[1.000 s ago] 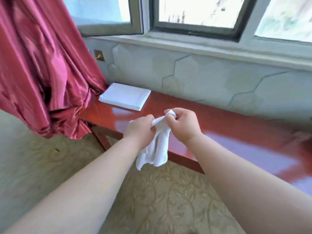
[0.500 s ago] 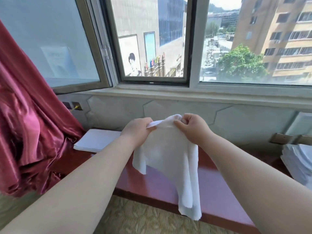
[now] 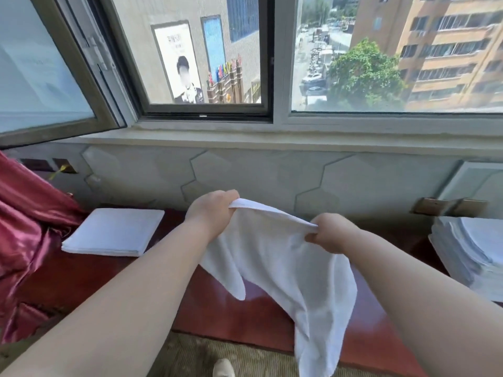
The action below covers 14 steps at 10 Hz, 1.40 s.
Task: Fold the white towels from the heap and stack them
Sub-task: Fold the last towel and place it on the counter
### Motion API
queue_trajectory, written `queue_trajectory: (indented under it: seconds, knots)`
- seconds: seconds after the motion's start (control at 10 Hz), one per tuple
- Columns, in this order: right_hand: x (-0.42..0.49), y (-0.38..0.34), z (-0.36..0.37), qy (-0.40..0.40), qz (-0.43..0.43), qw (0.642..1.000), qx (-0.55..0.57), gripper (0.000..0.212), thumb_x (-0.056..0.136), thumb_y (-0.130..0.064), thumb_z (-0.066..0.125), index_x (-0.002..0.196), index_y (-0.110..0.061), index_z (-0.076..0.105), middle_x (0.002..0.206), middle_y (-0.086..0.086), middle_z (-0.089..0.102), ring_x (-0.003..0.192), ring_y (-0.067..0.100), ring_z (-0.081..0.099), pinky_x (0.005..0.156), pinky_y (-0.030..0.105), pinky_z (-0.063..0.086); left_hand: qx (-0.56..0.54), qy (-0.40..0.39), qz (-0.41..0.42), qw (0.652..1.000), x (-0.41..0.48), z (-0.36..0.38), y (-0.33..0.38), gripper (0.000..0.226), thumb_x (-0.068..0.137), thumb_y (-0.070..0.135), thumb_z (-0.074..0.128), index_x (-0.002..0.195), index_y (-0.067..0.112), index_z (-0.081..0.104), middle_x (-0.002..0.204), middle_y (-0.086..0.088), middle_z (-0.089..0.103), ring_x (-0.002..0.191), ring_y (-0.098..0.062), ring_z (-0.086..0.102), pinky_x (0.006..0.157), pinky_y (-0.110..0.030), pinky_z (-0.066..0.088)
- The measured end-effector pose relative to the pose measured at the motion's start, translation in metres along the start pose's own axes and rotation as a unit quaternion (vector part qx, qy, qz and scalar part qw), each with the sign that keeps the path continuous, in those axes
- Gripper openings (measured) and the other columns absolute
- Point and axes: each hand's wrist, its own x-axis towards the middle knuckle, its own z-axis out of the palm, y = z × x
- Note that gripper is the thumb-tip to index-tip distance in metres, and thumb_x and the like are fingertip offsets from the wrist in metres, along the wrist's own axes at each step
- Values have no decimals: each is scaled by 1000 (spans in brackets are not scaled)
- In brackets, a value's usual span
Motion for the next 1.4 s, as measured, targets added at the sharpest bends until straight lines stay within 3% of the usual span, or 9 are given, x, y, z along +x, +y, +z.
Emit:
queue_trajectory:
  seconds: [0.2,0.5,0.7,0.9,1.0,1.1,1.2,1.3,1.4]
  knots:
    - [47,45,27,-50,121,991,-9,31,99,-38,52,75,-21,61,82,0,67,83,26,65,70,32,49,-42,-21,-39,998,69,36,-54,20,103,24,40,85,19,46,80,-2,56,77,-30,52,58,-37,32]
    - [93,27,64,32,223,968,109,48,103,-49,48,69,-16,52,69,1,59,71,24,56,60,35,35,-163,-166,-102,967,121,124,-126,23,102,23,43,86,18,59,85,-2,64,81,-27,60,68,-36,46]
    - [96,19,151,-93,240,959,116,25,85,-60,54,82,-35,54,91,-10,61,94,22,62,73,33,48,-188,-255,-117,941,88,195,-136,29,93,9,46,102,22,70,99,2,69,93,-24,60,74,-33,43]
    - [84,38,168,-172,106,972,-122,63,89,-48,54,150,-43,37,162,0,25,152,27,20,117,44,30,-101,-258,-142,950,49,211,-147,16,95,38,46,102,34,60,97,12,69,98,-22,65,90,-38,50]
    - [82,52,175,-186,97,968,-139,62,92,-30,52,151,-42,37,160,0,28,149,26,25,114,40,32,-44,-253,-146,955,30,221,-150,22,97,40,47,117,34,54,105,13,62,106,-22,65,87,-38,44]
    - [85,58,180,-158,109,970,-148,47,90,-29,52,136,-35,54,143,-1,44,135,25,38,106,36,36,-150,-251,-223,930,12,228,-141,27,100,30,52,123,19,61,97,5,62,98,-26,66,78,-31,45]
    - [87,68,183,-114,66,974,-186,42,85,-33,55,125,-32,67,139,-3,50,141,27,34,114,38,29,128,-341,39,931,-7,230,-127,41,93,16,57,133,20,63,130,-1,60,132,-31,50,115,-43,34]
    - [91,67,165,-107,72,981,-144,23,90,-36,47,97,-32,68,108,-5,63,124,24,53,112,36,33,-97,-180,-205,957,10,212,-81,41,104,26,33,120,46,64,94,33,53,92,17,49,97,-2,28]
    - [106,59,132,-118,148,982,-26,25,97,-39,44,75,-26,46,78,-6,54,85,26,59,68,33,43,-405,-162,-326,839,33,197,-39,19,106,28,47,92,26,58,73,14,52,65,-2,48,62,-15,40]
